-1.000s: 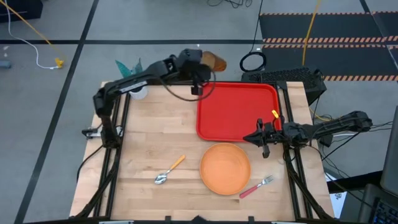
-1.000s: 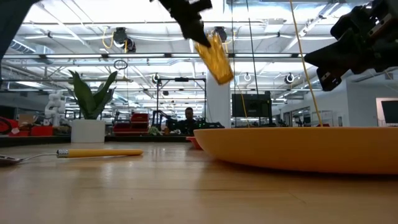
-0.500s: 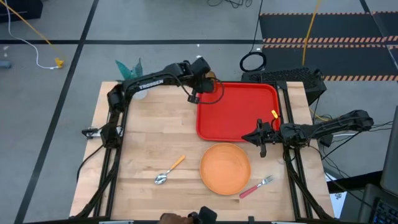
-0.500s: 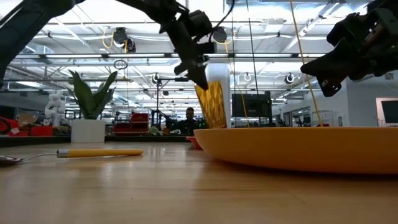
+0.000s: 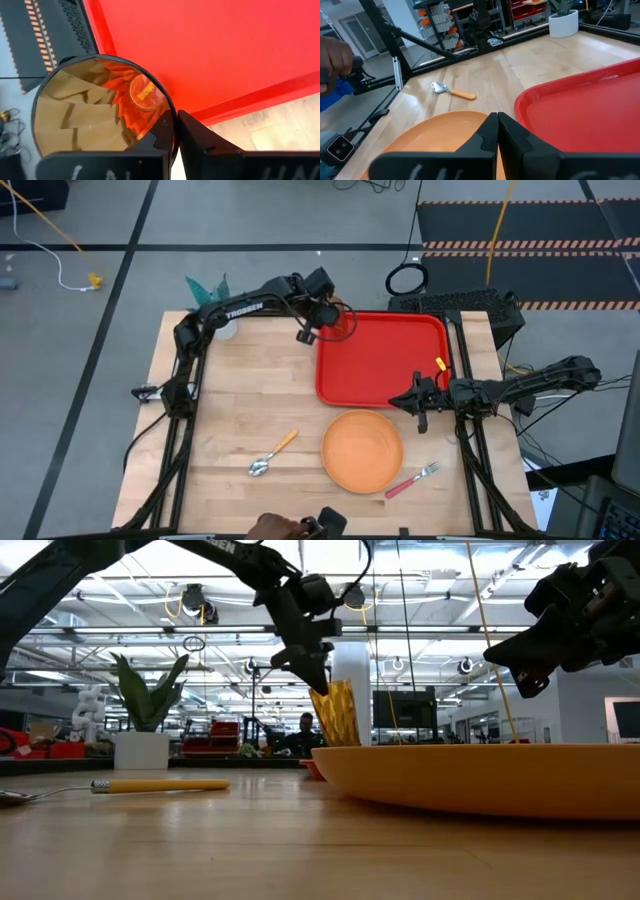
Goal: Pick and place plate/cup/fork/spoon on tray
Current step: Put the orange cup on the top left of the red serving tray
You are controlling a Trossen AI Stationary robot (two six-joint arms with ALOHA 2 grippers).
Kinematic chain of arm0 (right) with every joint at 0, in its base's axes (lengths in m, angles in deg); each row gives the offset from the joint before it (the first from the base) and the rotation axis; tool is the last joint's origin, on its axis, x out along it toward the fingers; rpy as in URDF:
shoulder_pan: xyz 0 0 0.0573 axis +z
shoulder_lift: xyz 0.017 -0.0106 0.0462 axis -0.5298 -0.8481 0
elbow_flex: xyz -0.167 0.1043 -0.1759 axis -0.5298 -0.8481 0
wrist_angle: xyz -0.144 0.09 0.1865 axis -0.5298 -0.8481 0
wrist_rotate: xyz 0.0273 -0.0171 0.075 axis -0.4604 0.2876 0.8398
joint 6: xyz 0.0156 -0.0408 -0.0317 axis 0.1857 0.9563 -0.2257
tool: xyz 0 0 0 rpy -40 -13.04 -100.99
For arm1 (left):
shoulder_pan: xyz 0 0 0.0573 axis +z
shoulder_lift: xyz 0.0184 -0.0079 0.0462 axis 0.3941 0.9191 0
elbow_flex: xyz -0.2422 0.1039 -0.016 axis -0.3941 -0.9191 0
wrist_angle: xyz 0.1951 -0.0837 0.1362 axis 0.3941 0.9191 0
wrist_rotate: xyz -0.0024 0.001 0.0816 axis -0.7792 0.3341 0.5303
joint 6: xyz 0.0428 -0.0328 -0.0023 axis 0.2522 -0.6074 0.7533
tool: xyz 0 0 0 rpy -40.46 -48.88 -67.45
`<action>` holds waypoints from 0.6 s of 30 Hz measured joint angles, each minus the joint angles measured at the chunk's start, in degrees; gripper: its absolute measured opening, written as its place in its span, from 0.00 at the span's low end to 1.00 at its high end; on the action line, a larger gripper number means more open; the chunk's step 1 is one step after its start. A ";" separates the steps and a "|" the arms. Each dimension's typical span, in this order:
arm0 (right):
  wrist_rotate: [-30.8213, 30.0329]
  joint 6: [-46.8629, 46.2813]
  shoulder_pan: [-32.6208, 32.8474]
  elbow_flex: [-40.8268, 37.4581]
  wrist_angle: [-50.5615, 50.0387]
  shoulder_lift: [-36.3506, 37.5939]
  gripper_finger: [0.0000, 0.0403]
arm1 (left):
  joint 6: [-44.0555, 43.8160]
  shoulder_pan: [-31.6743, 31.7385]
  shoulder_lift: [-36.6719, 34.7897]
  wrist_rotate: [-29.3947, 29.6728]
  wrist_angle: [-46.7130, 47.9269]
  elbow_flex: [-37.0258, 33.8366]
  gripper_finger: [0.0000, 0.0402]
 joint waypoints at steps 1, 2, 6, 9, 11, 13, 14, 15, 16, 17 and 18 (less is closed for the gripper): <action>0.00 0.00 0.00 0.00 0.00 0.00 0.00 | 0.34 0.23 -0.02 -0.76 -0.12 0.00 0.03; 0.00 0.01 0.00 0.00 0.00 0.00 0.00 | 0.60 0.37 -0.08 -1.10 -0.63 0.00 0.02; 0.00 -0.01 0.01 0.00 0.00 0.00 0.00 | 1.43 0.50 -0.13 -1.20 -0.44 0.00 0.03; 0.00 -0.01 0.01 0.00 0.00 0.00 0.00 | 2.69 0.75 -0.13 -1.06 -0.68 0.00 0.08; 0.00 -0.01 0.00 0.00 0.00 0.00 0.00 | 3.63 0.85 -0.13 -1.00 -0.69 0.00 0.10; 0.00 0.01 -0.01 0.00 0.00 0.00 0.00 | 4.27 0.80 -0.13 -0.91 -0.63 -0.02 0.10; 0.00 0.01 -0.01 0.00 0.00 0.00 0.00 | 4.55 0.76 -0.13 -0.93 -0.75 -0.02 0.10; 0.00 0.01 0.01 0.00 0.00 0.00 0.00 | 4.81 0.74 -0.13 -0.95 -0.79 -0.02 0.10; 0.02 0.01 0.01 0.00 0.00 0.00 0.00 | 4.90 0.72 -0.13 -1.01 -0.77 -0.02 0.10; 0.00 0.01 -0.01 0.00 0.00 0.00 0.00 | 4.90 0.71 -0.13 -1.02 -0.71 -0.02 0.11; 0.01 0.01 0.01 0.00 0.00 0.00 0.00 | 4.89 0.72 -0.13 -1.01 -0.70 -0.02 0.11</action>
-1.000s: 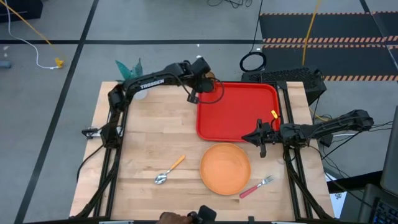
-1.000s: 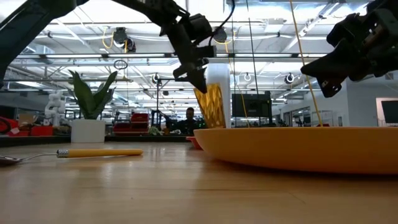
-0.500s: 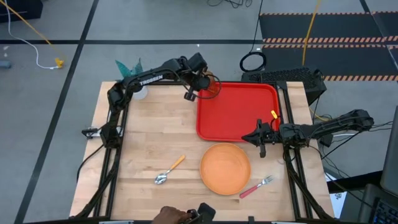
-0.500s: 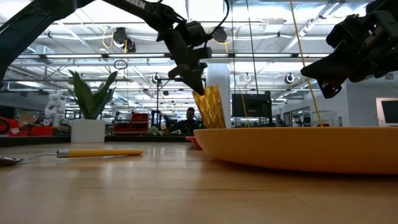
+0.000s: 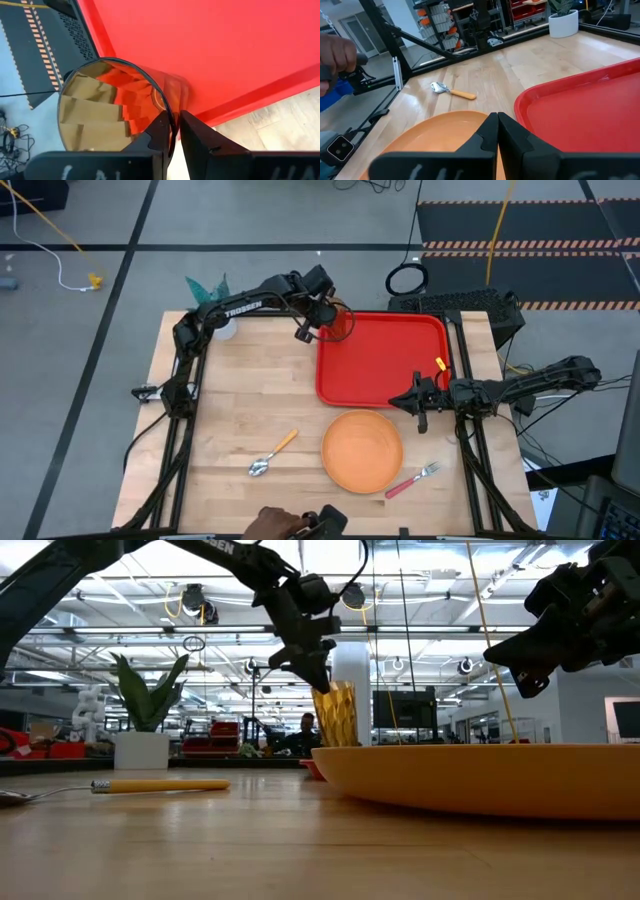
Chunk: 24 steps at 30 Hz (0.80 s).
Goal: Pick and place plate/cup/fork/spoon on tray
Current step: Put the orange cup on the top left of the red serving tray
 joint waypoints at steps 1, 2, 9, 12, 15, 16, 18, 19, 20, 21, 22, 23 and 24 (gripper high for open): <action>0.01 -0.01 -0.02 0.00 0.00 0.00 0.00 | 0.02 0.03 0.00 0.03 -0.07 0.00 0.11; 0.00 0.00 -0.01 0.00 0.00 0.00 0.00 | 0.00 0.01 0.00 0.04 -0.28 0.00 0.11; 0.05 -0.02 0.00 0.00 0.00 0.00 0.00 | -0.42 -0.03 0.00 0.87 -3.00 0.00 0.11; 0.14 -0.40 -0.01 0.00 0.00 0.00 0.00 | -0.39 -0.03 0.00 1.15 -3.02 0.00 0.11; 0.19 -0.61 0.00 0.00 0.00 0.00 0.00 | -0.34 -0.03 0.00 4.37 -3.04 0.00 0.11; 0.19 -0.63 -0.02 0.00 0.00 0.00 0.00 | -0.31 -0.02 0.00 5.30 -3.03 0.00 0.12; 0.19 -0.67 -0.02 0.00 0.02 0.00 0.00 | -0.38 0.02 0.00 5.95 -3.08 0.00 0.13; 0.19 -0.79 -0.02 0.00 0.01 0.00 0.00 | -0.48 0.03 0.00 5.98 -3.23 -0.02 0.13; 0.21 -0.83 0.00 0.00 0.01 0.00 0.00 | -0.69 0.03 0.00 5.99 -3.40 -0.01 0.14; 0.21 -0.84 -0.02 0.00 0.01 0.00 0.00 | -0.72 0.00 0.00 5.98 -3.53 -0.02 0.15; 0.21 -0.85 -0.01 0.00 0.02 0.00 0.00 | -0.72 -0.01 0.00 5.98 -3.60 -0.02 0.16; 0.21 -0.85 -0.02 0.00 0.01 0.00 0.00 | -0.74 -0.03 0.00 5.98 -3.68 -0.02 0.17; 0.21 -0.84 0.00 0.00 0.01 0.00 0.00 | -0.83 -0.03 0.00 5.98 -3.84 -0.02 0.18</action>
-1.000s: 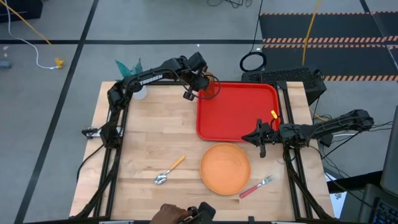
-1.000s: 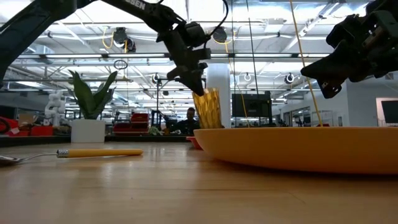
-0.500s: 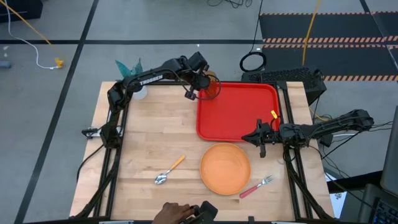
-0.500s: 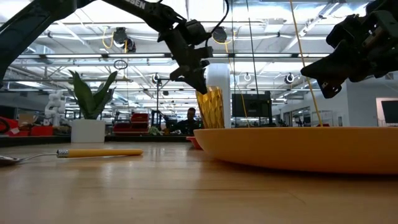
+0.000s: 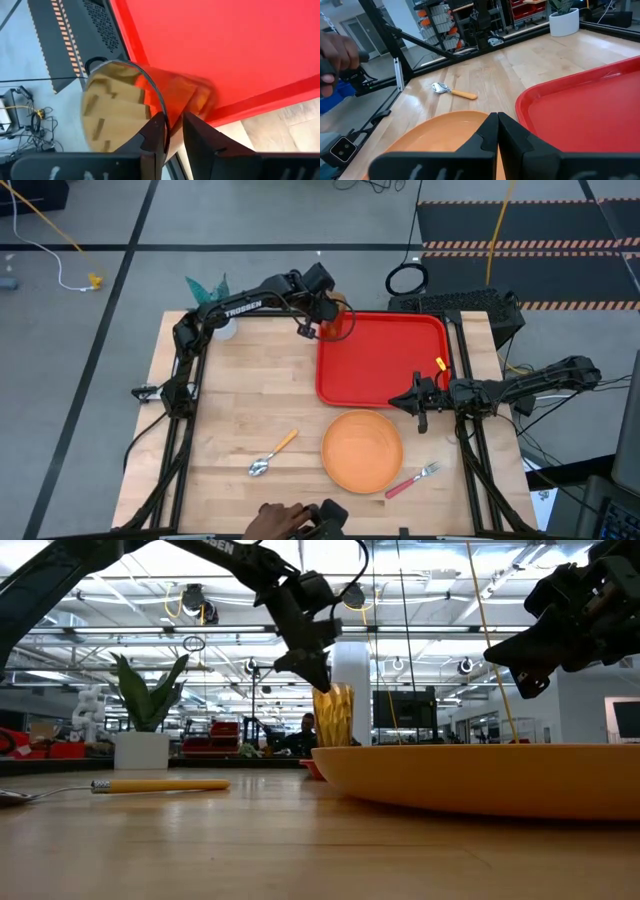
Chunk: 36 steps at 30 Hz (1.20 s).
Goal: Pick and place plate/cup/fork/spoon on tray
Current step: Put the orange cup on the top left of the red serving tray
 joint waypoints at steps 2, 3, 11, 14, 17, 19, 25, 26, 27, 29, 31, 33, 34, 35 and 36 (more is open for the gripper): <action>0.01 -0.02 -0.02 0.00 0.01 0.00 0.00 | -0.27 -0.01 0.00 0.01 -0.55 0.00 0.19; 0.02 -0.04 0.00 0.00 0.01 0.00 0.00 | -0.64 0.00 0.00 0.02 -0.86 0.00 0.20; 0.04 -0.23 0.00 0.00 0.01 0.00 0.00 | -3.39 -0.14 0.00 -0.01 -0.77 0.00 0.22; 0.04 -0.23 0.00 0.00 0.01 0.00 0.00 | -4.96 -0.48 0.00 -0.02 -0.49 -0.02 0.22; 0.04 -0.23 0.00 0.00 0.01 0.00 0.00 | -6.11 -0.77 0.00 -0.02 -0.23 -0.02 0.22; 0.04 -0.24 -0.01 0.00 0.01 0.00 0.00 | -6.93 -0.98 0.00 -0.03 0.23 -0.03 0.22; 0.07 -0.25 -0.01 0.00 0.01 0.00 0.00 | -14.04 -1.36 0.02 1.50 -0.34 -0.04 0.22; 0.07 -0.26 -0.01 0.01 0.01 0.00 0.00 | -15.53 -1.38 0.02 1.95 -0.68 -0.04 0.22; 0.06 -0.26 -0.01 0.00 0.01 0.00 0.00 | -16.82 -1.37 0.02 2.17 -0.85 -0.04 0.22; 0.07 -0.26 0.00 0.00 0.01 0.00 0.00 | -18.93 -1.36 0.04 2.34 -1.24 -0.04 0.22; 0.07 -0.26 -0.01 0.00 0.01 0.00 0.00 | -20.88 -1.36 0.09 2.40 -1.94 -0.04 0.22; 0.07 -0.26 0.00 0.00 0.01 0.00 0.00 | -22.22 -1.49 0.11 2.43 -2.47 -0.04 0.22; 0.07 -0.42 0.00 0.00 0.01 0.00 0.00 | -22.46 -1.59 0.11 2.43 -2.60 -0.04 0.22; 0.07 -0.53 0.00 0.00 0.01 0.00 0.00 | -22.60 -1.73 0.11 2.43 -2.68 -0.04 0.22; 0.07 -0.65 0.00 0.00 0.01 0.00 0.00 | -22.80 -1.89 0.11 2.43 -2.79 -0.04 0.22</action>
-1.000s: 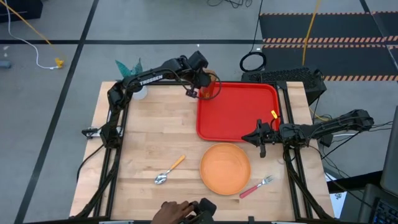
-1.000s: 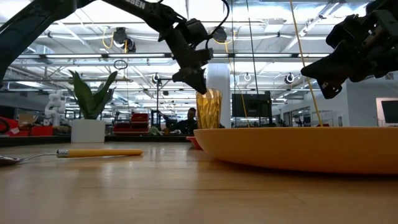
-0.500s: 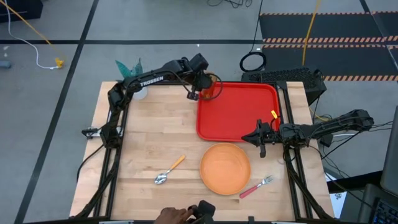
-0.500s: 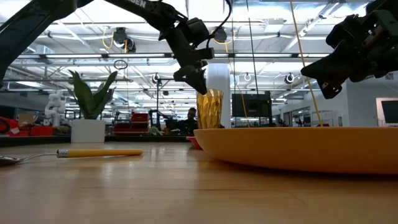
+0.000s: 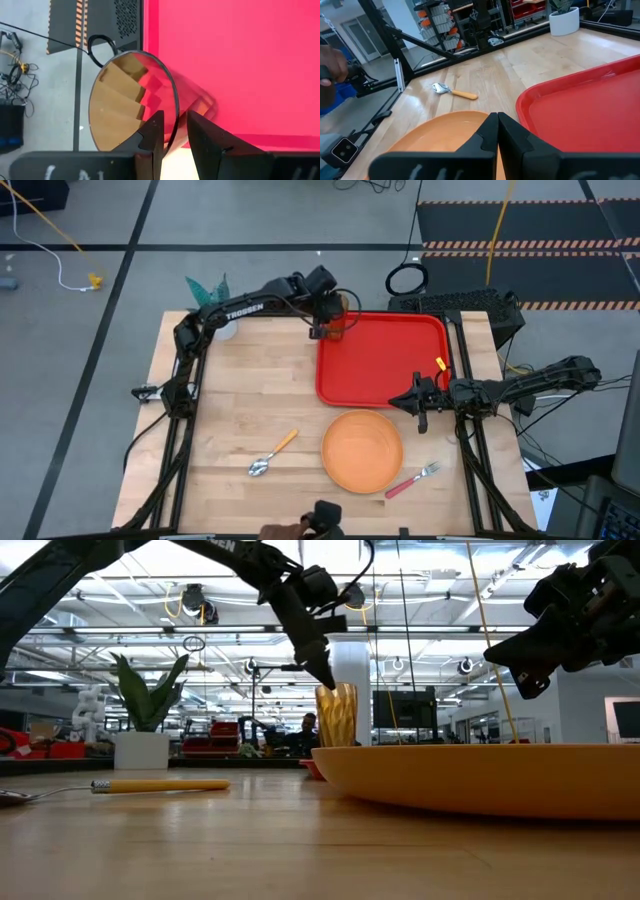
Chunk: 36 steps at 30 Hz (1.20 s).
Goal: Pick and place plate/cup/fork/spoon on tray
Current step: Put the orange cup on the top left of the red serving tray, then put the orange plate on the red serving tray to the bottom right of the orange cup
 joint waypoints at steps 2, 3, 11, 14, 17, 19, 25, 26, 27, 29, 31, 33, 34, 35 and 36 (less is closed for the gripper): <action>0.00 -0.01 0.00 0.00 0.00 0.00 0.00 | -0.89 -0.29 0.00 0.00 -0.27 0.00 0.22; 0.00 -0.01 0.00 0.00 0.00 0.00 0.00 | -1.28 -0.54 0.00 0.00 -0.45 0.00 0.22; 0.02 -0.01 0.00 0.01 0.00 0.00 0.00 | -3.37 -2.17 0.00 -0.57 0.07 0.00 0.22; 0.05 -0.01 0.00 0.00 0.00 0.00 0.00 | -3.91 -2.54 0.00 -0.68 0.66 0.00 0.22; 0.15 -0.02 0.00 0.00 0.00 0.02 0.00 | -4.26 -2.83 0.00 -0.68 0.69 0.00 0.22; 0.15 -0.02 0.00 0.00 0.00 0.00 0.00 | -4.03 -3.00 -0.12 -0.61 0.72 0.00 0.22; 0.17 0.00 0.00 0.00 0.00 0.02 0.00 | -3.92 -3.58 -1.24 -0.42 1.34 -0.02 0.22; 0.17 0.00 0.00 0.00 0.00 0.01 0.00 | -3.80 -3.58 -1.40 -0.28 1.04 -0.02 0.22; 0.17 0.00 0.00 0.00 0.00 0.00 0.00 | -3.80 -3.62 -1.78 -0.24 1.01 -0.02 0.22; 0.17 0.00 0.00 0.00 0.00 -0.03 0.00 | -4.26 -3.69 -2.54 0.07 1.81 -0.04 0.22; 0.19 0.02 0.00 0.00 -0.01 -0.07 0.00 | -5.01 -4.15 -3.57 0.15 1.54 -0.04 0.22; 0.17 0.00 0.00 0.00 0.00 -0.17 0.00 | -6.06 -4.95 -4.55 0.08 3.13 -0.04 0.22; 0.20 0.00 0.00 0.02 0.00 -0.17 0.00 | -6.43 -5.52 -4.99 -0.20 3.48 -0.02 0.22; 0.20 0.01 0.02 0.00 0.00 -0.19 0.00 | -6.73 -6.00 -5.36 -0.84 4.58 0.00 0.22; 0.17 -0.01 0.02 0.01 -0.01 -0.25 0.00 | -6.96 -6.59 -5.50 -1.57 6.30 0.00 0.22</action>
